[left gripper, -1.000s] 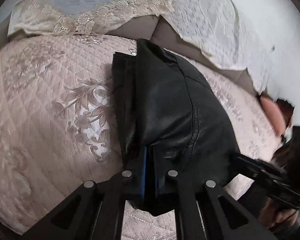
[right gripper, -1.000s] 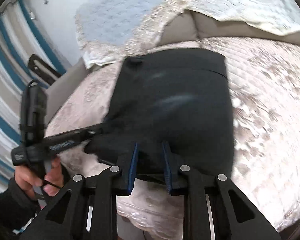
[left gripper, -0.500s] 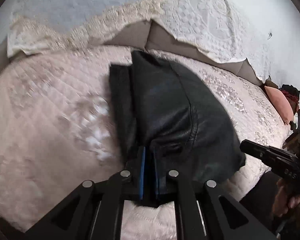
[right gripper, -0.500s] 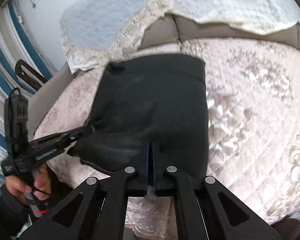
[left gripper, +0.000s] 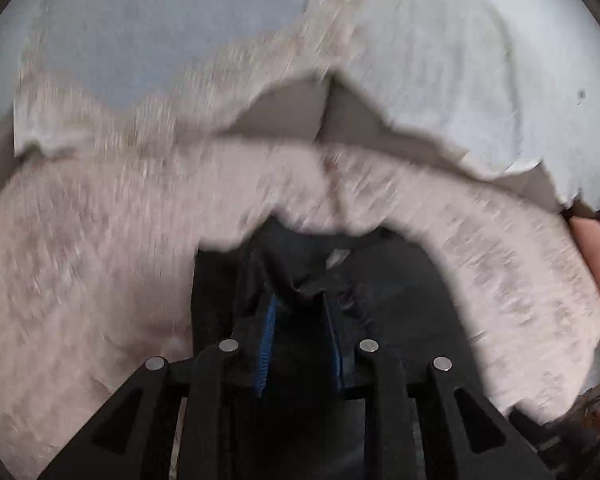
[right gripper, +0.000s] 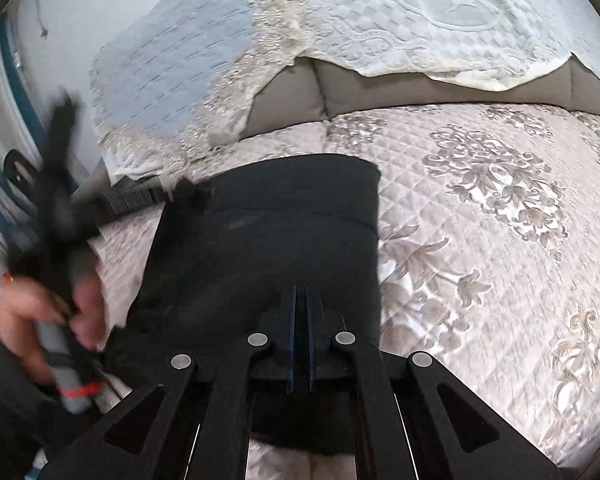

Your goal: Fold large clothes

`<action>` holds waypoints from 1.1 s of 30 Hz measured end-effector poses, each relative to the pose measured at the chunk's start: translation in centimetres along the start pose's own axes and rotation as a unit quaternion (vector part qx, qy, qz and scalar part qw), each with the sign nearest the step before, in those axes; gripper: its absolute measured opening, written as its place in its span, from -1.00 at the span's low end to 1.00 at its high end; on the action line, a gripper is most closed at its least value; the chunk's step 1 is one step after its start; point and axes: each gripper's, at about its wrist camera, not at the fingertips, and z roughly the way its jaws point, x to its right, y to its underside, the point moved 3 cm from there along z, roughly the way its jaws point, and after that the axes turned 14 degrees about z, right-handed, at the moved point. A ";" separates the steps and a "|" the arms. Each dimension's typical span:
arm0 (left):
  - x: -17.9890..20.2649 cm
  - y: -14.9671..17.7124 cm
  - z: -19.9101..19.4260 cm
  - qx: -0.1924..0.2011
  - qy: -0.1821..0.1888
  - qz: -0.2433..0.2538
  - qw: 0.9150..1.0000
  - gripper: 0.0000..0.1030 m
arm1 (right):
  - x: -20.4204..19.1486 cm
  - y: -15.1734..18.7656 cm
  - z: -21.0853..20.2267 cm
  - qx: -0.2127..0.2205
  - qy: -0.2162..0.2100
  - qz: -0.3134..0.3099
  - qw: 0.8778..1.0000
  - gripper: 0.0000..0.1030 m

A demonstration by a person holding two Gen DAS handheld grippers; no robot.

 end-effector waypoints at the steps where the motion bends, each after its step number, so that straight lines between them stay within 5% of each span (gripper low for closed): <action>1: -0.5 1.1 0.9 -0.007 -0.001 -0.007 1.000 -0.59 | 0.0 -0.1 0.3 0.000 0.002 0.001 1.000 -0.91; 6: -1.1 3.0 1.2 0.021 -0.009 -0.019 1.000 -0.59 | -0.1 -0.1 3.1 -0.012 0.013 -0.005 1.000 -0.81; 17: -0.8 3.4 3.2 0.013 -0.025 -0.006 1.000 -0.59 | 0.1 1.9 5.5 0.015 0.035 -0.032 0.999 -0.79; 25: -0.6 2.8 -0.4 0.014 -0.009 0.007 1.000 -0.56 | -0.2 1.1 1.7 0.009 0.016 -0.024 1.000 -0.67; 29: 0.2 5.1 -3.4 0.034 0.000 0.022 0.999 -0.44 | -0.7 3.1 -0.5 0.003 0.004 -0.035 0.999 -0.66; 33: -0.3 7.7 -2.2 0.028 -0.003 0.018 0.999 -0.37 | -0.3 4.8 0.4 -0.017 0.003 -0.033 0.999 -0.65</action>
